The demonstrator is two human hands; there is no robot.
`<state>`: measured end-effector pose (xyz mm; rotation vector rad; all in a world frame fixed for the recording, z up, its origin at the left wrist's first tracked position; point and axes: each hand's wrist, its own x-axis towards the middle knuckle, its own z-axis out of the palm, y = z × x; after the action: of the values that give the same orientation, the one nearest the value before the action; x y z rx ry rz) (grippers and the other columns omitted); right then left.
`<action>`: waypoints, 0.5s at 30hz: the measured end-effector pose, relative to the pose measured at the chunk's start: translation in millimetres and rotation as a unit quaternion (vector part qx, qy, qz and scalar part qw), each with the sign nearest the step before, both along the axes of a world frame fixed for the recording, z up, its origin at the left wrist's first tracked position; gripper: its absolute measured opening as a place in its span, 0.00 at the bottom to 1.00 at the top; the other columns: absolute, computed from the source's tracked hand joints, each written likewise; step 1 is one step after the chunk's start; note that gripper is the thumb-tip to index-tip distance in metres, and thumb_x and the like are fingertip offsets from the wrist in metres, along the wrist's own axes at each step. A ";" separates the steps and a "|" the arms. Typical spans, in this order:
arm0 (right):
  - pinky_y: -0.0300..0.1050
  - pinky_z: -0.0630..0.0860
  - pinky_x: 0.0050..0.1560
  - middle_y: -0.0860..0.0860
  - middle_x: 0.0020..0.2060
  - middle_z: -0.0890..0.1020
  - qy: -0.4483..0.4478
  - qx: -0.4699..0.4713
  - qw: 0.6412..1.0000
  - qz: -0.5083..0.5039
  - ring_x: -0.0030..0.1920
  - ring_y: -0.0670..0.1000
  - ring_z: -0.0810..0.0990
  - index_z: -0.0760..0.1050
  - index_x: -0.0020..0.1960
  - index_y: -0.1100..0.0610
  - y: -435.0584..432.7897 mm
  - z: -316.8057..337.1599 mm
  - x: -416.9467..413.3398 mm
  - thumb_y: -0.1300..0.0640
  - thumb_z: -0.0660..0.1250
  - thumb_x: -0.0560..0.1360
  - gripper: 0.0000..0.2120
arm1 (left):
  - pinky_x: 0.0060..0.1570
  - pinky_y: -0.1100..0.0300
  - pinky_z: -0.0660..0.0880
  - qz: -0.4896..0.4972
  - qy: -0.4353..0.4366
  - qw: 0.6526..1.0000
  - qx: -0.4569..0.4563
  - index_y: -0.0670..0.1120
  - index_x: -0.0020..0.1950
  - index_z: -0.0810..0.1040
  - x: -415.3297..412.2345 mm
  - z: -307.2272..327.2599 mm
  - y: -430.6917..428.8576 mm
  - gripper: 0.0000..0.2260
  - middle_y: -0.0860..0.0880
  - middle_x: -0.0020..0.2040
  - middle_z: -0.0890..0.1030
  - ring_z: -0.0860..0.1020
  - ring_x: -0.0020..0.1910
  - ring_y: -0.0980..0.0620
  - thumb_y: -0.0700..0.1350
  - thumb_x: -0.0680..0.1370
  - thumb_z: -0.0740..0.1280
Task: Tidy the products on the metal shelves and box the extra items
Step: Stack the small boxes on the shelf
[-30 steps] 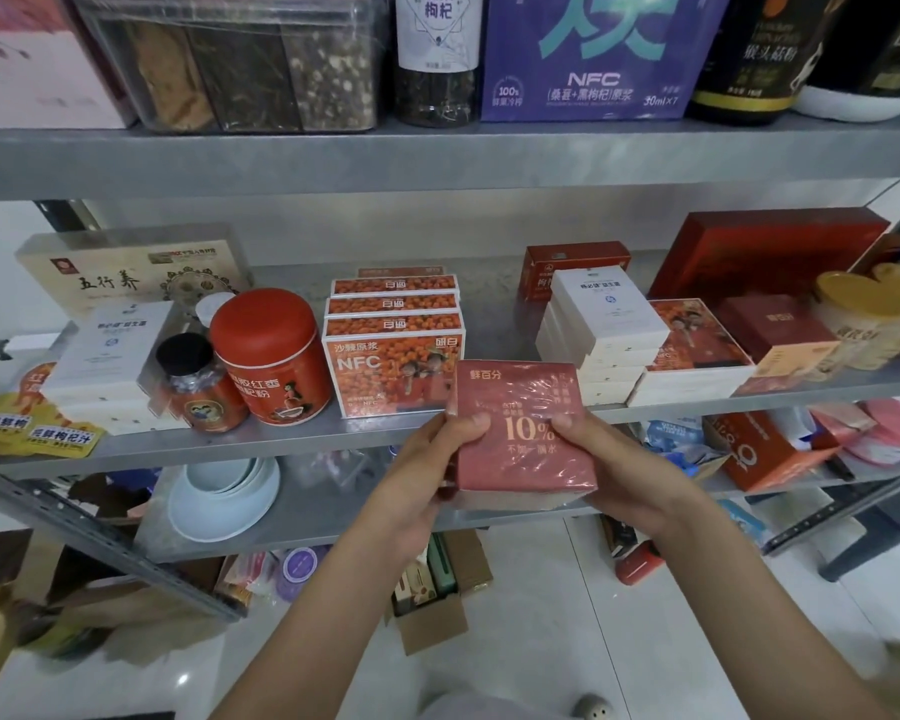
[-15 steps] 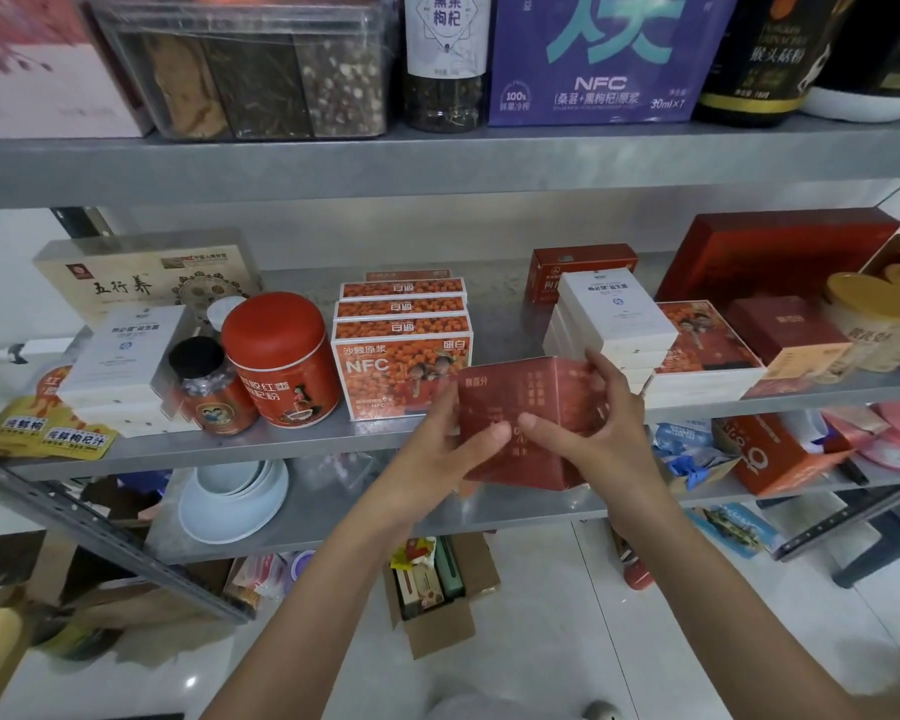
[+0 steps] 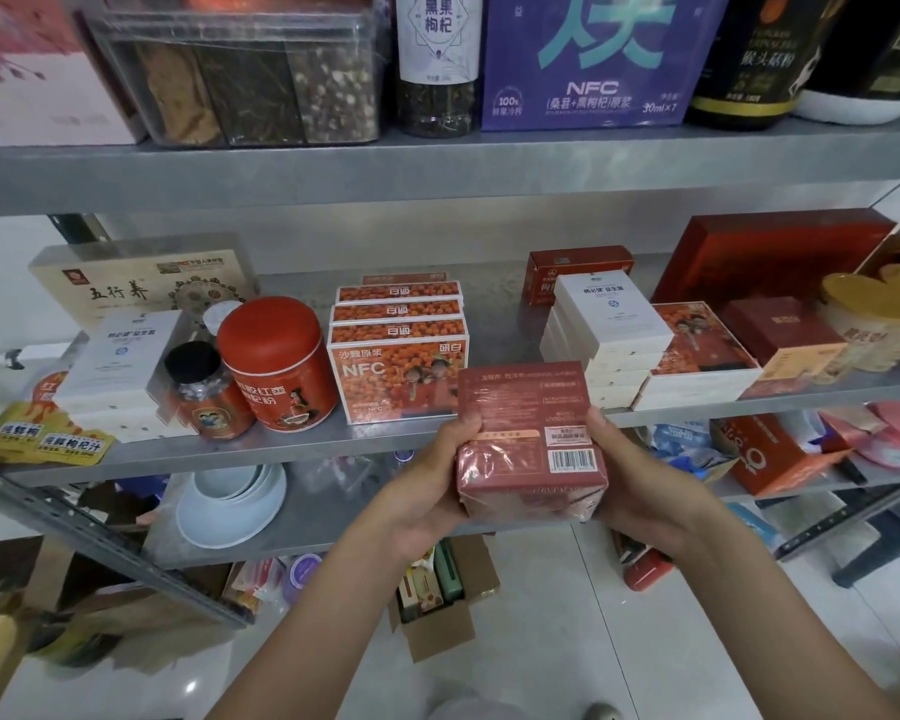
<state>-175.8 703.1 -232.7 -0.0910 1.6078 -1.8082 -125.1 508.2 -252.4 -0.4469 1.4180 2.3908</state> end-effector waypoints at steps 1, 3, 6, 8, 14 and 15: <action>0.53 0.79 0.55 0.53 0.60 0.81 -0.007 0.005 1.000 0.004 0.60 0.55 0.81 0.66 0.72 0.46 0.5 -1.4 -0.4 0.33 0.74 0.60 0.44 | 0.66 0.48 0.71 -0.007 0.008 1.000 -0.011 0.46 0.65 0.74 0.1 -0.2 -0.3 0.30 0.43 0.60 0.82 0.78 0.62 0.44 0.59 0.66 0.67; 0.50 0.81 0.49 0.54 0.58 0.82 0.015 0.008 0.999 -0.027 0.57 0.56 0.82 0.65 0.72 0.46 -0.5 -2.0 -1.2 0.35 0.79 0.55 0.50 | 0.66 0.50 0.71 -0.022 0.024 0.997 -0.063 0.47 0.64 0.75 -0.9 2.1 -0.2 0.26 0.44 0.59 0.83 0.79 0.62 0.45 0.59 0.71 0.64; 0.47 0.80 0.49 0.53 0.60 0.78 0.111 0.046 0.986 -0.119 0.55 0.54 0.82 0.61 0.73 0.41 -7.9 1.5 1.7 0.41 0.78 0.53 0.51 | 0.60 0.58 0.73 -0.007 0.065 0.973 -0.221 0.49 0.65 0.75 -6.1 8.1 -1.9 0.18 0.50 0.57 0.83 0.79 0.60 0.50 0.57 0.79 0.61; 0.48 0.77 0.58 0.47 0.65 0.71 0.227 0.137 0.955 -0.135 0.61 0.49 0.75 0.56 0.74 0.39 -15.2 3.4 6.5 0.40 0.77 0.51 0.55 | 0.60 0.59 0.74 0.004 0.108 0.961 -0.254 0.53 0.75 0.63 -9.3 10.0 -1.4 0.34 0.54 0.64 0.78 0.78 0.62 0.54 0.63 0.73 0.66; 0.24 0.73 0.43 0.26 0.59 0.62 0.319 0.176 0.931 -0.031 0.54 0.25 0.69 0.46 0.68 0.24 -9.8 7.6 19.4 0.41 0.75 0.58 0.49 | 0.60 0.53 0.75 0.027 0.106 0.976 -0.188 0.59 0.78 0.54 -11.5 7.1 0.0 0.53 0.51 0.68 0.75 0.79 0.61 0.51 0.67 0.57 0.73; 0.27 0.76 0.43 0.29 0.61 0.66 0.282 0.136 0.949 -0.045 0.54 0.28 0.73 0.51 0.67 0.23 -4.9 9.6 17.1 0.41 0.77 0.58 0.47 | 0.56 0.53 0.77 0.033 0.103 0.982 -0.157 0.55 0.76 0.61 -12.8 5.6 -4.3 0.49 0.48 0.64 0.79 0.81 0.57 0.49 0.65 0.60 0.75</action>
<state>-158.7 698.2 -223.1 -0.4481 2.2785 -1.6952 -137.9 503.9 -246.7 -0.3330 1.9147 2.3233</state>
